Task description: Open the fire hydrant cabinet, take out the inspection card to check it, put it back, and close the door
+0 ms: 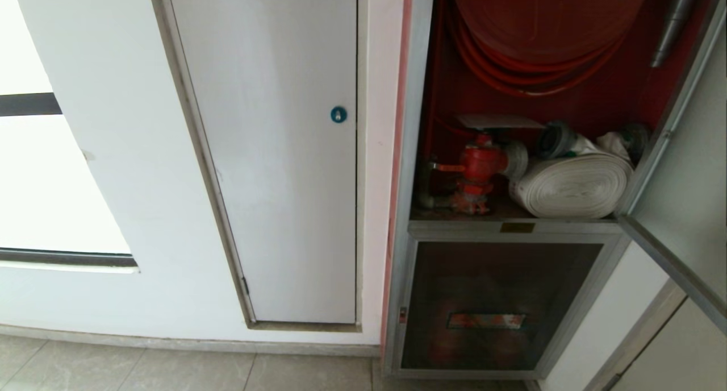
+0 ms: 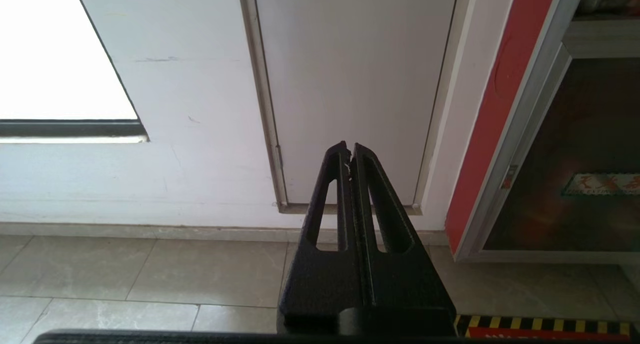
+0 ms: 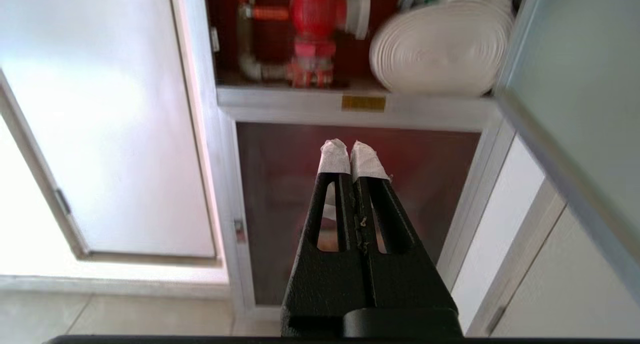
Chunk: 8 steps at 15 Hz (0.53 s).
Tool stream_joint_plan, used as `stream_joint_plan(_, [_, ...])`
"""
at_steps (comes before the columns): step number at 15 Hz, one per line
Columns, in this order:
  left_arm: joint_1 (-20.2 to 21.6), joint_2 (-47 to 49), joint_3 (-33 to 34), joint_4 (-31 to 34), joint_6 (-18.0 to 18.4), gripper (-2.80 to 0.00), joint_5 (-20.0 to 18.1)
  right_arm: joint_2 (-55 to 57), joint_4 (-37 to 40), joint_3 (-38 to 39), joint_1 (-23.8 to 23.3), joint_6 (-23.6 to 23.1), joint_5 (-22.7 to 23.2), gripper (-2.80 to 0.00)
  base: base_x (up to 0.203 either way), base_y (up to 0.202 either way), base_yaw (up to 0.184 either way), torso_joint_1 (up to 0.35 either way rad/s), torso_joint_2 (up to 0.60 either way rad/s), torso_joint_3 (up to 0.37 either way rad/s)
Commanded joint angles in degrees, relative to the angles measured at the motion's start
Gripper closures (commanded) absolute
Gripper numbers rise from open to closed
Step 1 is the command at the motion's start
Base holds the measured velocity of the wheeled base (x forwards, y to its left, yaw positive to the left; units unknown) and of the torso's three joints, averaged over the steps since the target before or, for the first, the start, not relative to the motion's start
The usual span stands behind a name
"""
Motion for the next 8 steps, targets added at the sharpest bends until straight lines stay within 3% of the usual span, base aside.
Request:
stream_joint_plan(1, [0.02, -0.01, 0.18, -0.04, 0.01, 0.0, -0.02, -0.18, 0.44, 1.03, 0.01, 0.31, 0.0, 0.0, 0.0, 0.0, 0.0, 0.0, 0.0, 0.0])
stream_joint_plan(8, [0.02, -0.01, 0.18, -0.04, 0.01, 0.0, 0.05, -0.18, 7.37, 1.03, 0.01, 2.59, 1.14, 0.0, 0.0, 0.0, 0.0, 0.0, 0.0, 0.0])
